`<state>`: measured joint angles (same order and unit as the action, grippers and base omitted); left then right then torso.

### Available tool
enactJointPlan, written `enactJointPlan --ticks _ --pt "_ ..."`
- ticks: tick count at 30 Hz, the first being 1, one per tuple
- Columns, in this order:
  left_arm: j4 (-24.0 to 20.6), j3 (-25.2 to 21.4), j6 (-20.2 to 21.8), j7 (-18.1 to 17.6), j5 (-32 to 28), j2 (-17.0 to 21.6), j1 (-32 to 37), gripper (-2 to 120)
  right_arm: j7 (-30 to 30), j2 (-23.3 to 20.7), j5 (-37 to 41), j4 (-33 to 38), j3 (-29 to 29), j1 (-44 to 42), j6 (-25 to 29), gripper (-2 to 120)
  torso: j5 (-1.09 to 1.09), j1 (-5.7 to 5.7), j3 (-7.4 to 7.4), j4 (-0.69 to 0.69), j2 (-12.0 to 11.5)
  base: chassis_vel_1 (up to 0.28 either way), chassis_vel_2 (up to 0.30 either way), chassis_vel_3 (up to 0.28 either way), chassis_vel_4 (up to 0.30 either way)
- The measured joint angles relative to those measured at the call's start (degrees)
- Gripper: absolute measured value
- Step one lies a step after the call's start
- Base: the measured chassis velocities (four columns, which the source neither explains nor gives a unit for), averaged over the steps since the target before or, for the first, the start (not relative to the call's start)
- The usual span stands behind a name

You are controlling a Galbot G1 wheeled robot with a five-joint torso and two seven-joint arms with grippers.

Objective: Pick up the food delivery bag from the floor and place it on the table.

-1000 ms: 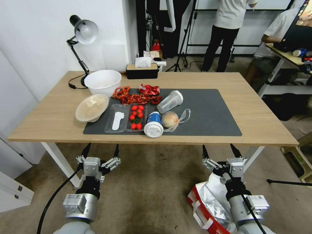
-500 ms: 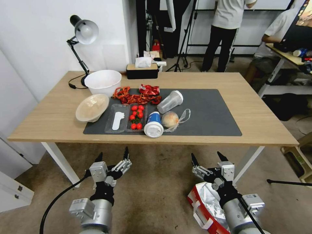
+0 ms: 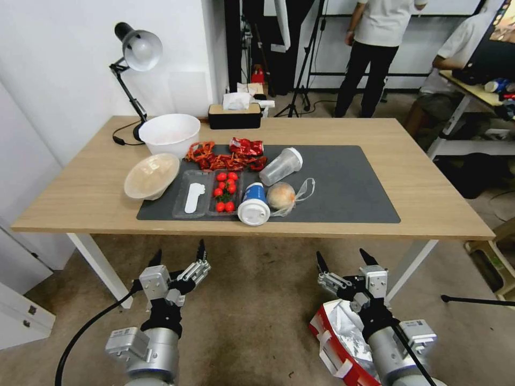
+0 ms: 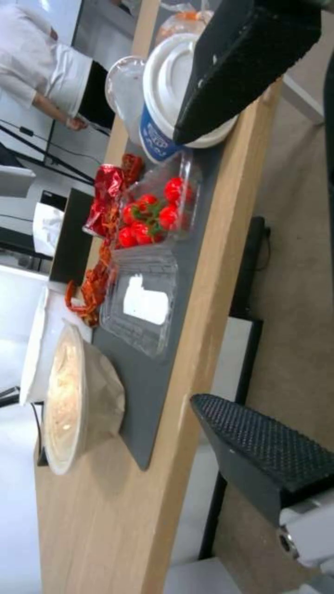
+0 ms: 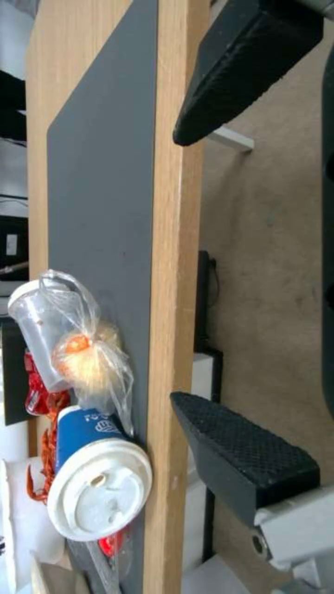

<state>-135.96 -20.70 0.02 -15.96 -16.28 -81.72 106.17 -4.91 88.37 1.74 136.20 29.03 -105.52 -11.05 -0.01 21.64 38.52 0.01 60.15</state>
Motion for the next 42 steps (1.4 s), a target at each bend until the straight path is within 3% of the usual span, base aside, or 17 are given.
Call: enactJointPlan --ticks 42 --pt "1.7 -0.2 -1.3 -1.1 3.3 -0.3 0.6 100 -1.7 -0.2 1.4 -1.9 0.7 0.5 1.9 100 0.01 -5.03 -6.63 0.0 -11.7 0.0 0.0 0.0 0.0"
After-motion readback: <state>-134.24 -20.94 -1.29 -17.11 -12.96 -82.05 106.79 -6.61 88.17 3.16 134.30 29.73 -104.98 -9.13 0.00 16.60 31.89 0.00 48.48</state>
